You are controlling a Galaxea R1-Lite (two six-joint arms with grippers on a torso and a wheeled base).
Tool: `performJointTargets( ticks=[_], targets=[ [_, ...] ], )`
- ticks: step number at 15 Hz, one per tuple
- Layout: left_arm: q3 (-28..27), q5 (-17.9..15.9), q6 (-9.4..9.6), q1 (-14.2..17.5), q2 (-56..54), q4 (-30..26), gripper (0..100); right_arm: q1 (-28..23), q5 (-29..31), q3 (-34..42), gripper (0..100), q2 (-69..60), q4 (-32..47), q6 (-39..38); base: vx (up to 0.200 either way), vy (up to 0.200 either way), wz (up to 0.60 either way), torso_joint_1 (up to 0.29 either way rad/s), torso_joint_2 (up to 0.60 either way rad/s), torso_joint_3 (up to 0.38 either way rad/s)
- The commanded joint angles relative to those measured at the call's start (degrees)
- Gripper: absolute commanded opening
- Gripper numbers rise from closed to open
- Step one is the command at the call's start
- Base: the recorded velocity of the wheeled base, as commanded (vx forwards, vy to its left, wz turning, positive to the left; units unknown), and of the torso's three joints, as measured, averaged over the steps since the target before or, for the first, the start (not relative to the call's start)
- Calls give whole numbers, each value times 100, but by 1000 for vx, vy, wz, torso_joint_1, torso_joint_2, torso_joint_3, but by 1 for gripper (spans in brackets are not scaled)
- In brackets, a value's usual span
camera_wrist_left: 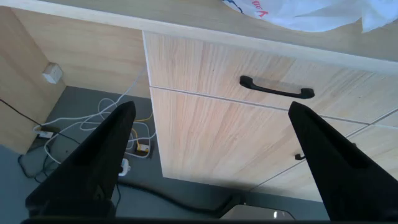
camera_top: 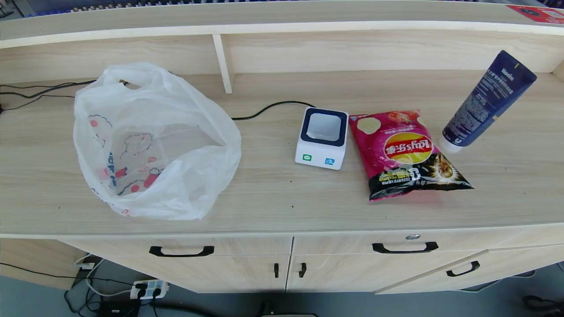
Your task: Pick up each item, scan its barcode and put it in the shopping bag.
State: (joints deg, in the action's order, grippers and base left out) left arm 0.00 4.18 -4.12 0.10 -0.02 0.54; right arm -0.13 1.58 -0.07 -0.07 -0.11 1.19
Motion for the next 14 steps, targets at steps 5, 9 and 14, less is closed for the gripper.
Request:
performJointTargets(
  ticks=[5,9,14],
  targets=[
    [0,4,-1,-1,2,-1,100,207,-405,-2102,100,1721,11,338,0,0,0,0,0,0],
    [0,4,8,-1,2,-1,100,277,-501,-5266,100,5404,-174,285,0,0,0,0,0,0],
    [0,4,8,-1,2,-1,100,576,-774,-7806,100,8339,-156,258,0,0,0,0,0,0]
  ],
)
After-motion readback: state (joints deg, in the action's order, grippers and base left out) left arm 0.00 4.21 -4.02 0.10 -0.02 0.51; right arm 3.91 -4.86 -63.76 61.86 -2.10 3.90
